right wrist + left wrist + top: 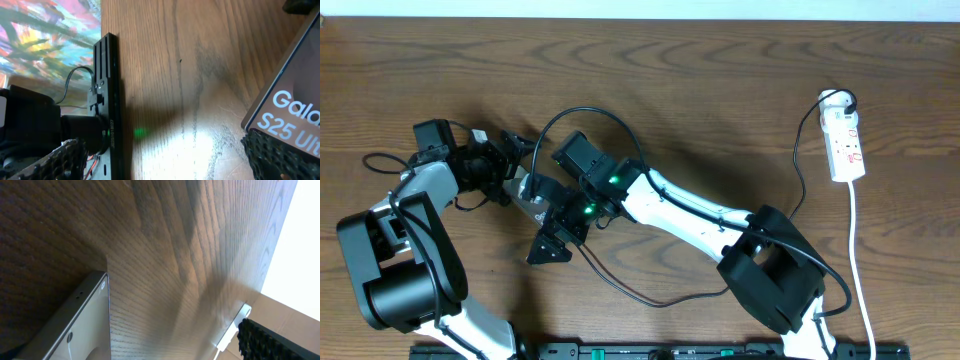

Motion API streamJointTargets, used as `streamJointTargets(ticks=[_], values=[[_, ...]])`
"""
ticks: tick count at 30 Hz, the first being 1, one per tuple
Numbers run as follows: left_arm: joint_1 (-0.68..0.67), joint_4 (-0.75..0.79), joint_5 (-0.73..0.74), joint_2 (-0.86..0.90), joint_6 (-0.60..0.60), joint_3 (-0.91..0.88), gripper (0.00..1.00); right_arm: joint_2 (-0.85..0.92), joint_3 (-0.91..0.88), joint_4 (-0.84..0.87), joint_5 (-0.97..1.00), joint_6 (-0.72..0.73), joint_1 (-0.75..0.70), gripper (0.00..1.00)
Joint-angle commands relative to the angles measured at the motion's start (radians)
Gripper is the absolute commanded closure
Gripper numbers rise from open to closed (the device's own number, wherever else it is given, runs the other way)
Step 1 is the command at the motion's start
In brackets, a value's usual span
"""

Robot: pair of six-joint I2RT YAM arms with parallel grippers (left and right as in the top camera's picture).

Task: Plug charger to phone and switch on socket
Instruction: 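Press the cable plug into the phone with the right gripper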

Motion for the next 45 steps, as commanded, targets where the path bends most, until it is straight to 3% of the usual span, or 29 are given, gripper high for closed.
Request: streamJointTargets(ticks=[1, 15, 45], values=[[0.007, -0.023, -0.278, 0.122, 0.015, -0.092, 0.00, 0.008, -0.001, 0.011, -0.022, -0.005, 0.029, 0.01], [0.007, -0.023, -0.196, 0.122, 0.002, -0.092, 0.00, 0.014, -0.001, 0.030, -0.002, -0.005, 0.059, 0.01], [0.007, -0.022, -0.197, 0.122, 0.003, -0.092, 0.00, 0.048, -0.001, 0.050, 0.107, 0.060, 0.073, 0.01]])
